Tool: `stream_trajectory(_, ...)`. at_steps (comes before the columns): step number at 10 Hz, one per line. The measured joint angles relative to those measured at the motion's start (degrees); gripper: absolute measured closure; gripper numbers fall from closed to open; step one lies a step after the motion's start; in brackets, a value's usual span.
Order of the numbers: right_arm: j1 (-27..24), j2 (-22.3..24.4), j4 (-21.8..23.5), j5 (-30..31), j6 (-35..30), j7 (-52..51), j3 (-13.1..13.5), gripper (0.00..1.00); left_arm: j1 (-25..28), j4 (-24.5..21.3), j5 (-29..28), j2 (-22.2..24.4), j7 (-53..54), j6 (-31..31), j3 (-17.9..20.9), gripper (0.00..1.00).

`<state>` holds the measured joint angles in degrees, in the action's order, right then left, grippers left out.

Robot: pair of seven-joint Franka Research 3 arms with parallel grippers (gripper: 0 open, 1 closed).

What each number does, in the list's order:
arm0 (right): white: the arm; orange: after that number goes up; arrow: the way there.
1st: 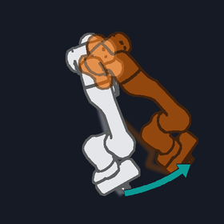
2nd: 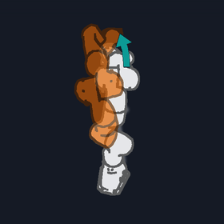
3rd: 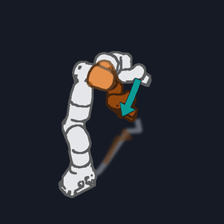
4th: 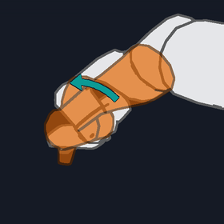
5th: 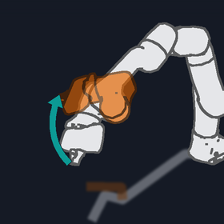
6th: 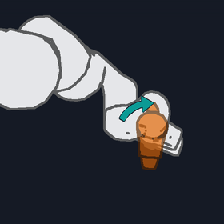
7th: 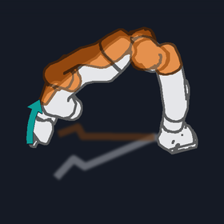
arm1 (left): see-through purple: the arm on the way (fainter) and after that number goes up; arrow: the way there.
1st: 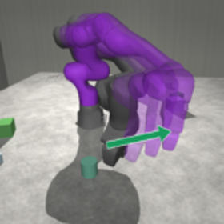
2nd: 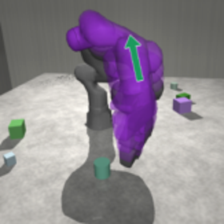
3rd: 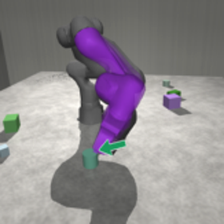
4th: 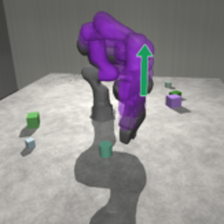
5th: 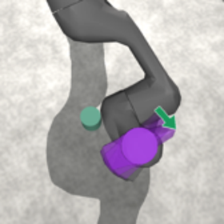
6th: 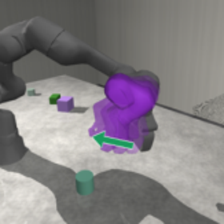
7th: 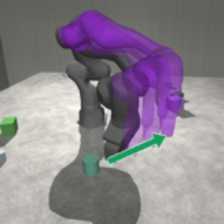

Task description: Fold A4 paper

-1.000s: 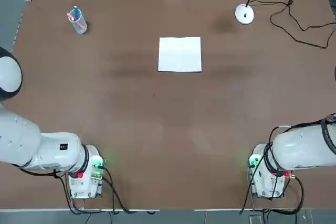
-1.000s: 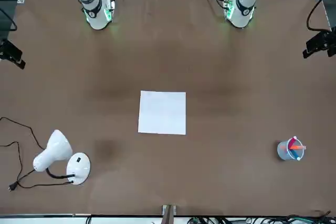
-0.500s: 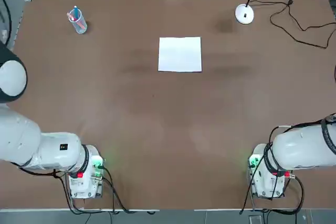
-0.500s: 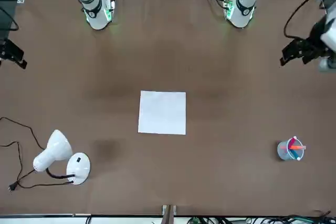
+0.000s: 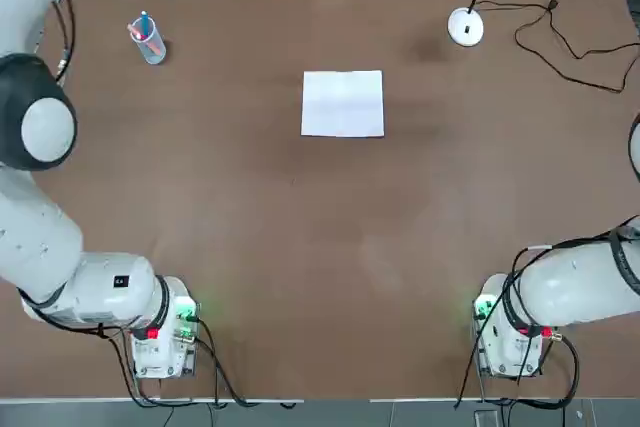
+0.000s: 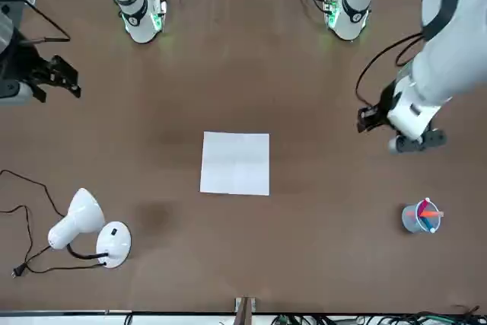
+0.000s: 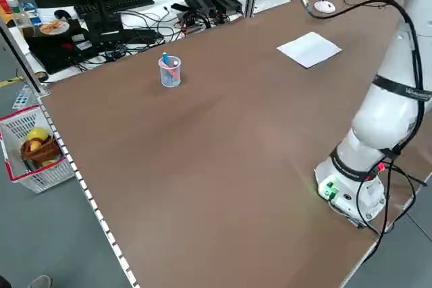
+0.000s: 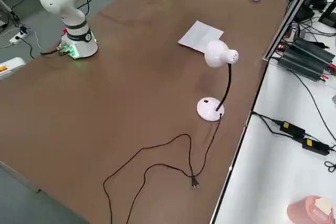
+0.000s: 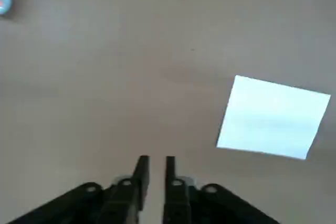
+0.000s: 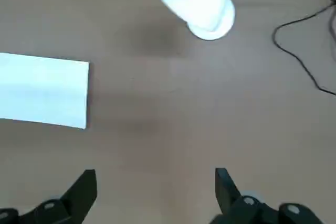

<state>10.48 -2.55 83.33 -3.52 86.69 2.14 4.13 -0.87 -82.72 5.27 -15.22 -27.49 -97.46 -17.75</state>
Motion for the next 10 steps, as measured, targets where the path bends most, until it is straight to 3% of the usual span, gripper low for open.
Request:
stream_trajectory(1, 2.0, -0.4, 1.4, -0.6, 2.6, 2.4, 0.0, 0.01, -2.4, -0.1, 0.0, -2.4, -2.8, -3.8, -0.2, 0.99)
stream_trajectory(4, 7.2, -2.9, 6.4, -1.9, 11.0, 6.2, -0.1, 0.01, -9.5, -0.4, -2.2, -9.7, -11.2, -15.3, -0.2, 0.99)
stream_trajectory(7, 8.4, -7.0, 8.5, -5.1, 17.5, 6.2, -0.1, 0.01, -14.5, -0.5, -8.7, -17.0, -18.9, -25.1, -0.3, 0.99)
stream_trajectory(10, 9.8, -9.4, 14.1, -8.4, 25.4, 6.2, -0.1, 0.01, -17.6, -0.4, -13.3, -23.6, -25.2, -33.3, -0.2, 0.99)
